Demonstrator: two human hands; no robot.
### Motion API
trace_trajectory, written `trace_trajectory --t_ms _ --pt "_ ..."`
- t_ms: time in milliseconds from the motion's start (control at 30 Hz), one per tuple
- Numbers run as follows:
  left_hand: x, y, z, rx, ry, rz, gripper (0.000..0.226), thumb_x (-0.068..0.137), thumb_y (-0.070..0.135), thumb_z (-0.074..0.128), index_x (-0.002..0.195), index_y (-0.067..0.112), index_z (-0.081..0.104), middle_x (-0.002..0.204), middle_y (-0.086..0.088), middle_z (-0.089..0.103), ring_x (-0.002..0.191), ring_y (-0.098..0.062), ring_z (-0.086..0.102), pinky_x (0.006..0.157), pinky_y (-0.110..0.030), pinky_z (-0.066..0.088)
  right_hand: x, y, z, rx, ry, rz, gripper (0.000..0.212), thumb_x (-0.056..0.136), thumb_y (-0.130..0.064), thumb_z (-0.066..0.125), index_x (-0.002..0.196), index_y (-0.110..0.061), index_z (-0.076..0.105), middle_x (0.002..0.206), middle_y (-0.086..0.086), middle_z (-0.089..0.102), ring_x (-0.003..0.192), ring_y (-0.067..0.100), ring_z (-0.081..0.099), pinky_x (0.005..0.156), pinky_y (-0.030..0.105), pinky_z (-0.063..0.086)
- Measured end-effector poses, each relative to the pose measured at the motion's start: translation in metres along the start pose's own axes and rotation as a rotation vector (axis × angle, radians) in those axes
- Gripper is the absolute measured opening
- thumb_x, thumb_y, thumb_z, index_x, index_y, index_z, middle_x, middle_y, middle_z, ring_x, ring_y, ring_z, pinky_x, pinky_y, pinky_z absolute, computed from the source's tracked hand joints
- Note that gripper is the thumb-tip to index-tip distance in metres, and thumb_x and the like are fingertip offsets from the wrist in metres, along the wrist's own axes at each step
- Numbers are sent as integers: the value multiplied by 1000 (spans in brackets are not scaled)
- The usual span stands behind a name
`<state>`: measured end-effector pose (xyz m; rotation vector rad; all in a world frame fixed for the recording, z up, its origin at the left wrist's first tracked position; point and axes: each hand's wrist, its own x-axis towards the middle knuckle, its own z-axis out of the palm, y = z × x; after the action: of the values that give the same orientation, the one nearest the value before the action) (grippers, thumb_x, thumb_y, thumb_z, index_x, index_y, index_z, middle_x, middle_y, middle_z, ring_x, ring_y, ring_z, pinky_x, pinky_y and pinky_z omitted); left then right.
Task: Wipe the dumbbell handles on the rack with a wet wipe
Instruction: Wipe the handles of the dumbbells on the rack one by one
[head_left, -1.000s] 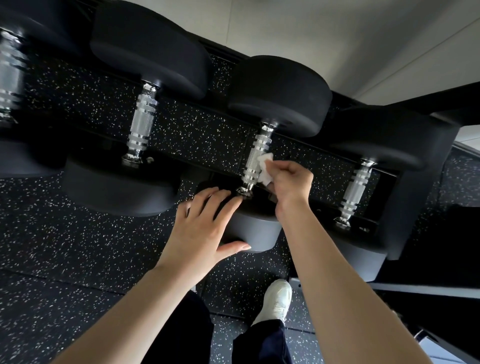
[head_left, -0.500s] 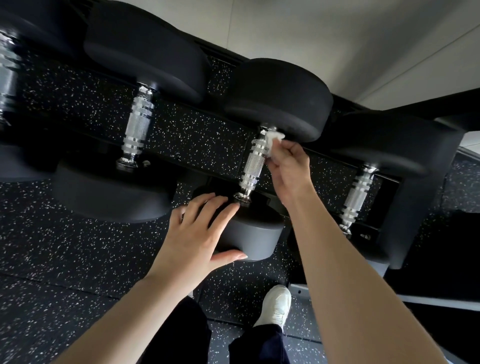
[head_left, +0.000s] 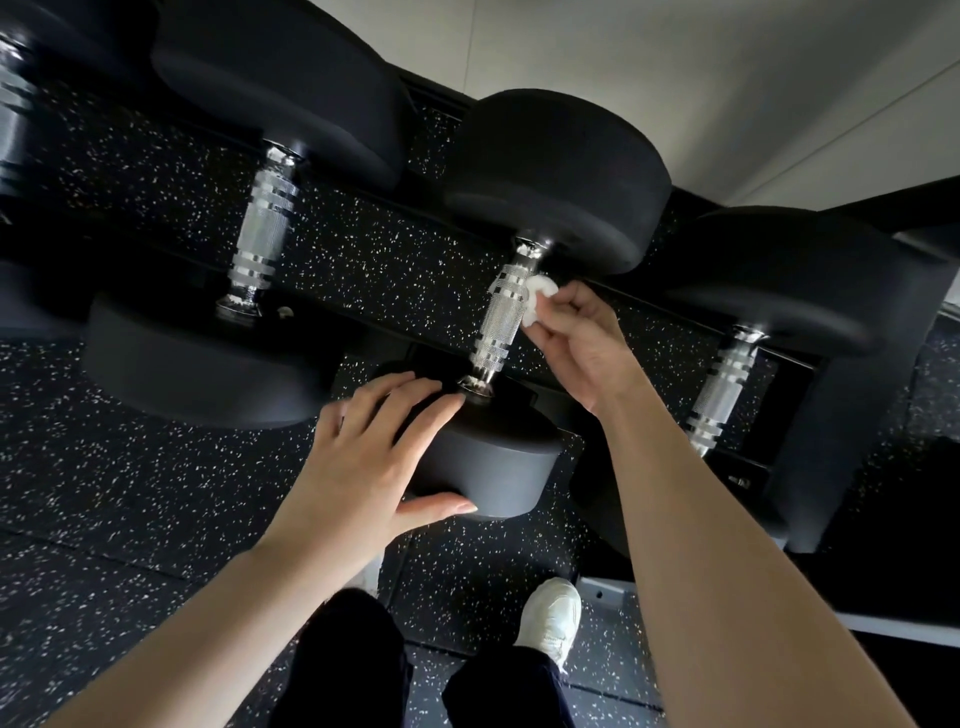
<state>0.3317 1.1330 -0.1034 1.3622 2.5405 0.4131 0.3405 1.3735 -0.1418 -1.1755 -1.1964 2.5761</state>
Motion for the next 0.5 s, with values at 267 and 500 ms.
trace_trajectory --t_ms 267,500 --pt "-1 1 -1 0 -16 -15 76 79 69 42 134 17 48 133 -4 52 126 -26 45 86 -46 46 -17 7 -9 -259 -90 142 27 83 15 53 69 -7 45 62 1 68 70 11 68 71 23 56" --pt "0 4 -2 -14 -45 -38 78 78 69 42 134 16 50 134 -3 51 128 -26 45 88 -46 46 -36 17 -9 -547 -142 136 27 77 16 59 69 -6 46 76 20 66 67 20 66 73 29 54"
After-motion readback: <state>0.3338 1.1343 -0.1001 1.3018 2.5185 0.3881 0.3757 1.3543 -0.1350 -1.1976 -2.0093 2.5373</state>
